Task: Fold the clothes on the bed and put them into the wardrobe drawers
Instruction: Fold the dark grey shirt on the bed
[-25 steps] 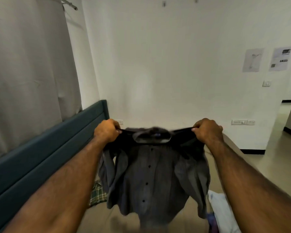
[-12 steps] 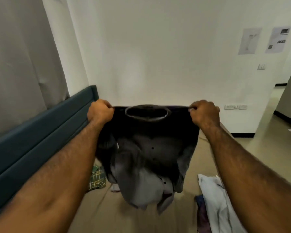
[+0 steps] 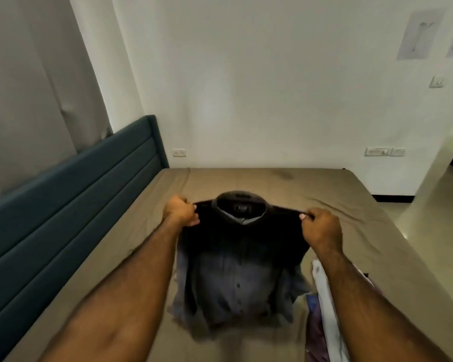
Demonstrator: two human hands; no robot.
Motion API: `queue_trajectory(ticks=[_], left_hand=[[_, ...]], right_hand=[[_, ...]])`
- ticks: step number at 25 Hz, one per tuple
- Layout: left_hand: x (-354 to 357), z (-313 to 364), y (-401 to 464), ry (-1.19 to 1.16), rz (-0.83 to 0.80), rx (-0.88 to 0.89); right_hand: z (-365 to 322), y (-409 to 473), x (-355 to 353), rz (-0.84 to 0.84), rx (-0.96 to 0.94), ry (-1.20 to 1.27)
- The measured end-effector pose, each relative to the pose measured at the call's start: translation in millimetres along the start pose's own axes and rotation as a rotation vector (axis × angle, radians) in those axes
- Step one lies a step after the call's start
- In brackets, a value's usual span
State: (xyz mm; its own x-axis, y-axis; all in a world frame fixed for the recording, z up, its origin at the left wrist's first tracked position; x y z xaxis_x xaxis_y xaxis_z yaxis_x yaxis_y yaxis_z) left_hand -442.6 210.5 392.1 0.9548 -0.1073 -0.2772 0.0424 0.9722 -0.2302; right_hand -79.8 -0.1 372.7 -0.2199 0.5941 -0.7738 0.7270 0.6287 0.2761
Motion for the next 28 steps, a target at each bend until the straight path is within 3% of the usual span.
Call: queue_trajectory(ticks=[2,6,9,12,15,19,21,25,26,28], left_hand=[[24.9,32.7,6.1,-0.224,0.088,0.071],[76.2,97.1,6.4,-0.386,0.043,0.179],[133.2,142.8,1.9,-0.443,-0.103,0.191],[173.9,187.5,-20.8,-0.639,-0.369,0.140],[162.8,213.5,-24.8,-0.638,-0.486,0.190],[104.3,171.1,32.0,-0.275,-0.378,0.260],[58.8,115.2,90.8,-0.025,-0.305,0.273],[-41.5,-36.6,193.0,0.690,-0.028,0.259],[-70.2,-92.0,210.7,0.760,0.034,0.197],[-95.1,-178.9,220.7,0.832,0.060,0.132]], right_hand=[[-0.7,3.0,-31.5,0.184,0.034,0.125],[-3.8,-3.5,-102.4,0.412,0.025,0.340],[-3.0,-24.5,-162.7,0.623,-0.052,0.389],[-35.6,-63.5,-228.3,0.841,-0.289,0.344],[-97.7,-110.7,-238.3,0.855,-0.515,0.240],[-164.1,-168.2,-158.4,0.597,-0.723,0.184],[-197.6,-201.8,-69.5,0.370,-0.760,0.151],[-251.4,-272.9,175.7,-0.300,-0.761,0.017],[-260.3,-296.5,249.0,-0.459,-0.767,0.046],[-251.5,-322.0,328.1,-0.626,-0.700,0.069]])
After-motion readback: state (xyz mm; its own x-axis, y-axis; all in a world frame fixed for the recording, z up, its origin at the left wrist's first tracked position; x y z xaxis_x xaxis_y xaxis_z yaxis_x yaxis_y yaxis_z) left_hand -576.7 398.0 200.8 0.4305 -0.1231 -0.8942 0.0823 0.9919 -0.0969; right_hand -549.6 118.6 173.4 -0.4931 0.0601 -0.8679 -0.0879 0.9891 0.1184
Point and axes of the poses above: each hand's wrist, its own y-axis towards the middle knuckle, its own x-axis out of the palm, z = x × y, the point moved 7 cm from there along y, towards the middle knuckle, and after that the axes turned 9 degrees about -y, right-handed, at the moved point
